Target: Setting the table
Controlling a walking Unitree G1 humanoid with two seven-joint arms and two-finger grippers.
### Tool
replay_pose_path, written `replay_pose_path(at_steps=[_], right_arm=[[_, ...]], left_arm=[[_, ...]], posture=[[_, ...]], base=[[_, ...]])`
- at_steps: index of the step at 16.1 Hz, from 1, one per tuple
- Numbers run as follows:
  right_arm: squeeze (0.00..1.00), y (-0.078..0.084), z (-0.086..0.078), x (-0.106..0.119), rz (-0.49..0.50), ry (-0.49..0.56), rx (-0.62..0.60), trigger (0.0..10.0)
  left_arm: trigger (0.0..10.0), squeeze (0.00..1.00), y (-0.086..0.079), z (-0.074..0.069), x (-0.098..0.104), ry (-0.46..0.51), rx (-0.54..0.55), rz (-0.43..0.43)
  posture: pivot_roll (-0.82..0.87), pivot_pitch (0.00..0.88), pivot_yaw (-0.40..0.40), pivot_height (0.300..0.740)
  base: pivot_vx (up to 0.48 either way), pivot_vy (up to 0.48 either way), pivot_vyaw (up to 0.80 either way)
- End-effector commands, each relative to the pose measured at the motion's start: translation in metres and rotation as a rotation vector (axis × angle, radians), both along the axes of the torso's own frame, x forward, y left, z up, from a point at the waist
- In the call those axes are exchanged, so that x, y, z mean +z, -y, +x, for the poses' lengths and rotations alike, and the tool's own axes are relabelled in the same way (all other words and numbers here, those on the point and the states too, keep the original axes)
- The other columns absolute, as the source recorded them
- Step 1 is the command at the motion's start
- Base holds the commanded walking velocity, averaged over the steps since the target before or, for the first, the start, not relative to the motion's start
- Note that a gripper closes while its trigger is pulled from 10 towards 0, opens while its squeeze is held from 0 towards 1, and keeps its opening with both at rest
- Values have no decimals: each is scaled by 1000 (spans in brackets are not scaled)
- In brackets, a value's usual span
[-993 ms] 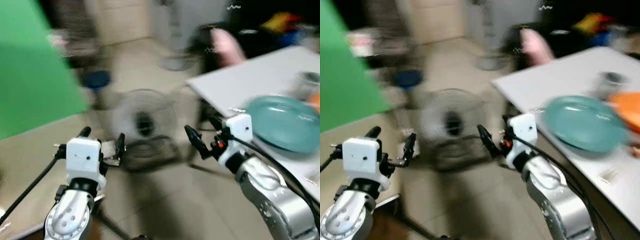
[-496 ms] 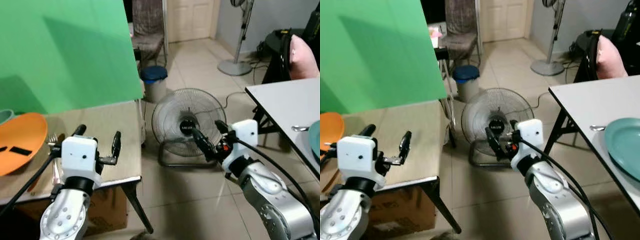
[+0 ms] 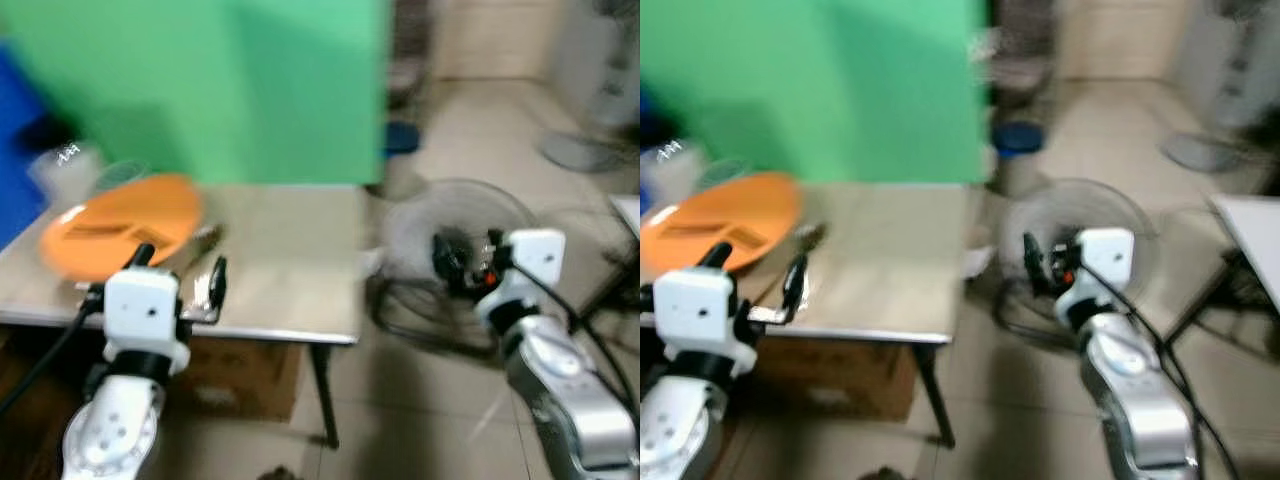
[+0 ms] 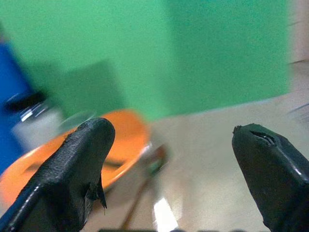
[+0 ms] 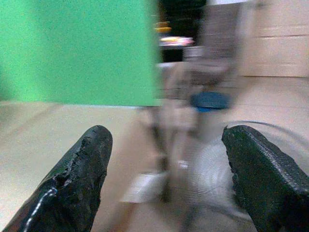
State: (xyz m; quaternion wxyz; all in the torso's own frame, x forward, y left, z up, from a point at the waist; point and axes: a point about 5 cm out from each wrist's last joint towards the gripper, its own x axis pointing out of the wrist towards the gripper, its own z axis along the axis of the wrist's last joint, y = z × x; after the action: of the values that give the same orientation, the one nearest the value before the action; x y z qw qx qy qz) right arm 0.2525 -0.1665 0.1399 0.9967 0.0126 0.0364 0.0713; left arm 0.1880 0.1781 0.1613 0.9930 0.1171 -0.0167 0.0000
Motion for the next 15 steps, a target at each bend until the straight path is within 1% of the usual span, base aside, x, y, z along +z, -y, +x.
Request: replay_pose_path(at_steps=[1,3,4,6,7,11,15], right_arm=[[0,3,1,3,-6,15,-1,10000],[0,3,-1,3,-3,17,3,10000],[0,2,-2,2,28,17,4,10000],[0,-3,-3,2,138,5,8,10000],[0,-8,-3,3,146,-5,38,10000],[0,-13,-2,2,158,-36,51,10000],[0,-15,1,5,174,-53,62,10000]], left_arm=[[10000,0,-1,0,1,9,-8,1],[10000,0,-1,1,2,14,-13,6],[10000,0,-1,2,2,16,-18,-5],[10000,0,0,4,4,20,-27,-1],[10000,0,-1,6,6,24,-31,1],[10000,0,0,12,8,34,-48,3],[10000,0,-4,22,11,41,-70,19]], posture=[[10,0,89,740],[9,0,90,740],[9,0,89,740],[12,0,85,740],[13,0,83,740],[5,0,77,740],[-8,0,67,740]], base=[[0,0,800],[0,0,800],[0,0,800],[0,283,0],[0,398,0],[0,400,0],[0,407,-753]])
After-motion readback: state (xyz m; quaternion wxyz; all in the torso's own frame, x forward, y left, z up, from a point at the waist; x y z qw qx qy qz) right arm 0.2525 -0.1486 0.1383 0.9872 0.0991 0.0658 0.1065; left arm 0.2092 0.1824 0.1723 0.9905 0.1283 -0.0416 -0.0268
